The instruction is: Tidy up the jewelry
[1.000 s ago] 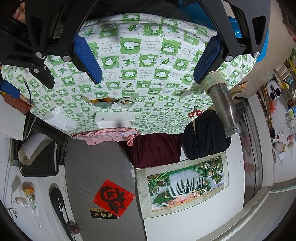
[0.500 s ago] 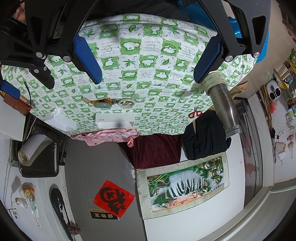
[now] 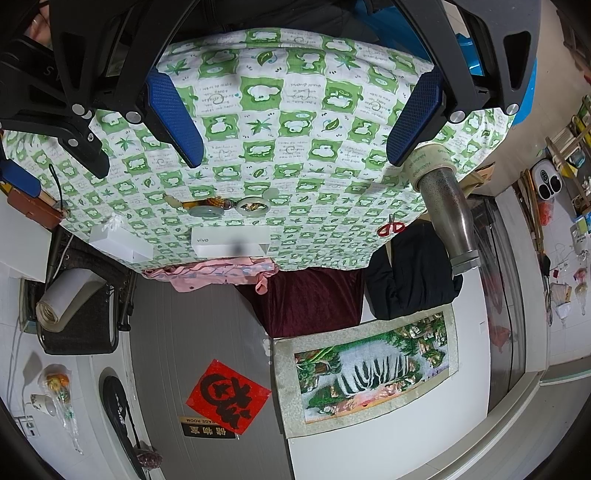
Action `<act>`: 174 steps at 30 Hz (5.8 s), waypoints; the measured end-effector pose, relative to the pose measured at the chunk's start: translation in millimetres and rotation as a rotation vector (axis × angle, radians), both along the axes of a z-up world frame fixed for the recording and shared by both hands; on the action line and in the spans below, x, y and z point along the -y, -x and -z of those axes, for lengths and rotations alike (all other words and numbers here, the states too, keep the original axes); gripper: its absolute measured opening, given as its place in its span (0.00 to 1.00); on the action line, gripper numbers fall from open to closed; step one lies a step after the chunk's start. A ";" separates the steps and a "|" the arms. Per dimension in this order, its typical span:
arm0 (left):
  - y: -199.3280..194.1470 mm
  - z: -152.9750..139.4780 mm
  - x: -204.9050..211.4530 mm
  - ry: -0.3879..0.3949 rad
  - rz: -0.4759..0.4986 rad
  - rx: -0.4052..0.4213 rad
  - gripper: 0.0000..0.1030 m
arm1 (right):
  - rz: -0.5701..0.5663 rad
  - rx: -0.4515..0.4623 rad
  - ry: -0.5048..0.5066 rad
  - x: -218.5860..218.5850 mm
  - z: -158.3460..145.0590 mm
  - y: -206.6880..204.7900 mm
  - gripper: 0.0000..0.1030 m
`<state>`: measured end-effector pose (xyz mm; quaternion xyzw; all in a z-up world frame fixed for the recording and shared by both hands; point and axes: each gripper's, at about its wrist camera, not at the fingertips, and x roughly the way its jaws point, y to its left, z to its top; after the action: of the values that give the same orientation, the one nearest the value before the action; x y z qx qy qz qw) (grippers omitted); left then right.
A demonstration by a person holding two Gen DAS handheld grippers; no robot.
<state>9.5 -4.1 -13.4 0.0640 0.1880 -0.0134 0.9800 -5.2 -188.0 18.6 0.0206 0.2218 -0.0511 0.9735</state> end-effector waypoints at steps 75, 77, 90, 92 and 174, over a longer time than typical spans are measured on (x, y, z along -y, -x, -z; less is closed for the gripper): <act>-237.1 55.3 -4.5 -0.010 0.049 -0.448 0.95 | -0.154 -0.422 -0.074 38.0 70.3 -219.1 0.93; -256.5 53.6 1.8 -0.018 0.058 -0.449 0.95 | -0.171 -0.430 -0.084 38.7 67.1 -239.5 0.94; -321.9 86.1 10.4 0.020 0.174 -0.523 0.95 | -0.334 -0.496 -0.138 26.3 79.3 -320.9 0.93; -325.5 89.7 6.7 0.050 0.184 -0.543 0.95 | -0.344 -0.505 -0.133 23.4 82.8 -325.5 0.93; -379.6 40.9 26.1 0.127 0.308 -0.412 0.67 | -0.308 -0.300 -0.150 60.1 37.1 -339.5 0.67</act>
<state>389.2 -30.2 -54.3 0.0260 0.3704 -0.1868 0.9095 334.3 -248.1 -18.5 0.0510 0.3678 0.1122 0.9217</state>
